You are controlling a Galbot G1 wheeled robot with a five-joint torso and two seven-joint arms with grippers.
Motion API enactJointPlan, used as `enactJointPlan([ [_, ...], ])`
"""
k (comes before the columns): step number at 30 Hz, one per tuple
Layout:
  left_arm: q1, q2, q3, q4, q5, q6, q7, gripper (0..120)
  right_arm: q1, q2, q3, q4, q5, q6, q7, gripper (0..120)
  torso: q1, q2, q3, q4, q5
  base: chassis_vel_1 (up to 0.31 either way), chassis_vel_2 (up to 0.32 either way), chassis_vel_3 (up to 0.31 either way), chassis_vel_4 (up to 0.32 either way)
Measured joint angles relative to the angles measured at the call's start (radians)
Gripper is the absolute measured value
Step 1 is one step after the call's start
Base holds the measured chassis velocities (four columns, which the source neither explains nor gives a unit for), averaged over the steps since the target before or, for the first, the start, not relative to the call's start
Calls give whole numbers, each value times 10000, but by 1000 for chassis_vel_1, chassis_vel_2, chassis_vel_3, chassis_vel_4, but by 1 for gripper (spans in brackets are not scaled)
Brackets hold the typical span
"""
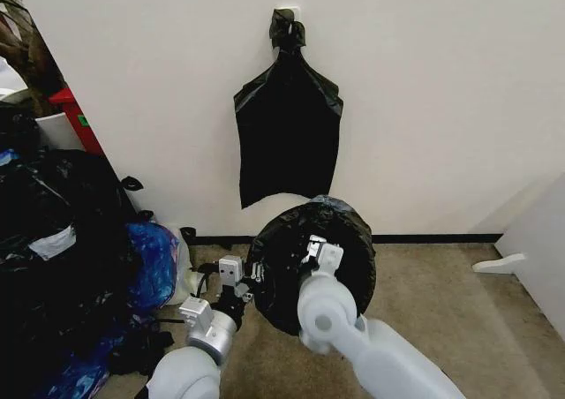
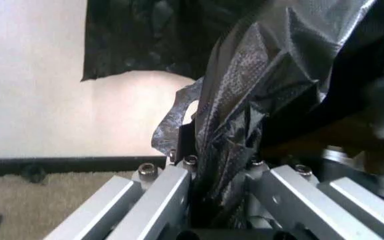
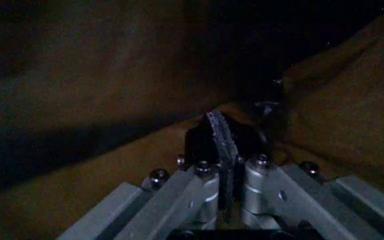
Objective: Place the garbage bag over the trash bin.
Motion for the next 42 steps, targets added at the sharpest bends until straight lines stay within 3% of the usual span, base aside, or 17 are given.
enactJointPlan([
  [7, -142, -40, -178, 519, -460, 13, -233, 1, -524, -598, -20, 1631, -354, -421, -1032, 0, 0, 0, 0, 1, 0, 0, 0, 0, 0],
  [11, -381, -150, -258, 910, -1260, 49, -523, 1, -1134, -1348, 310, 2822, -658, -818, -1987, 0, 0, 0, 0, -2, 1, 0, 0, 0, 0],
  [14, -526, -218, -286, 1185, -1509, 91, -583, 1, -1598, -1847, 775, 3356, -767, -767, -2994, 0, 0, 0, -1, 1, 3, 0, 0, 0, 0],
  [17, -672, -208, -306, 1468, -1953, 322, -642, 1, -2611, -3053, 2123, 4004, -1496, -405, -6104, 0, 0, 0, -1, -6, 3, 0, 0, 0, 0],
  [21, -759, -195, -344, 1624, -2315, 462, -579, 1, -2693, -3763, 3242, 4192, -1062, -335, -6915, 0, 0, 0, -1, -3, 0, 0, 0, 0, 0],
  [26, -661, 3, -514, 1934, -2621, 315, 799, 1, -2297, -4729, 5307, 4212, 484, -142, -7222, 16, 0, 0, 0, 4, 4, 0, 0, 0, 0],
  [28, -647, 24, -528, 1963, -2648, 254, 921, 1, -2332, -4800, 5470, 4202, 599, -122, -7302, 16, 0, 0, 0, 3, 3, 0, 0, 0, 0],
  [30, -563, 132, -621, 2045, -2874, -36, 1732, 1, -2556, -5195, 6536, 3810, 1726, -89, -7905, 29, 0, 0, 0, -2, 2, 0, 0, 0, 0],
  [35, -483, 233, -691, 2074, -2989, -357, 2630, 1, -2533, -5405, 7593, 3096, 3224, -226, -8462, 43, 0, 1, 0, -2, 2, 0, 0, 0, 0],
  [36, -457, 273, -726, 2082, -2977, -523, 2988, 1, -2425, -5446, 8058, 2591, 4155, -503, -8660, 50, 0, 0, 0, 0, 1, 0, 0, 0, 0],
  [40, -436, 394, -786, 2076, -2917, -796, 3588, 1, -2326, -5521, 8768, 1544, 6154, -1502, -8883, 59, 0, 0, 1, 2, 5, 0, 0, 0, 0],
  [41, -435, 507, -816, 2046, -2879, -943, 3883, 1, -2323, -5595, 9140, 905, 7193, -2326, -8932, 69, 0, 0, 1, 1, 6, 0, 0, 0, 0],
  [42, -435, 507, -816, 2046, -2879, -943, 3883, 1, -2323, -5595, 9140, 905, 7193, -2326, -8932, 69, 0, 0, 1, 1, 6, 0, 0, 0, 0],
])
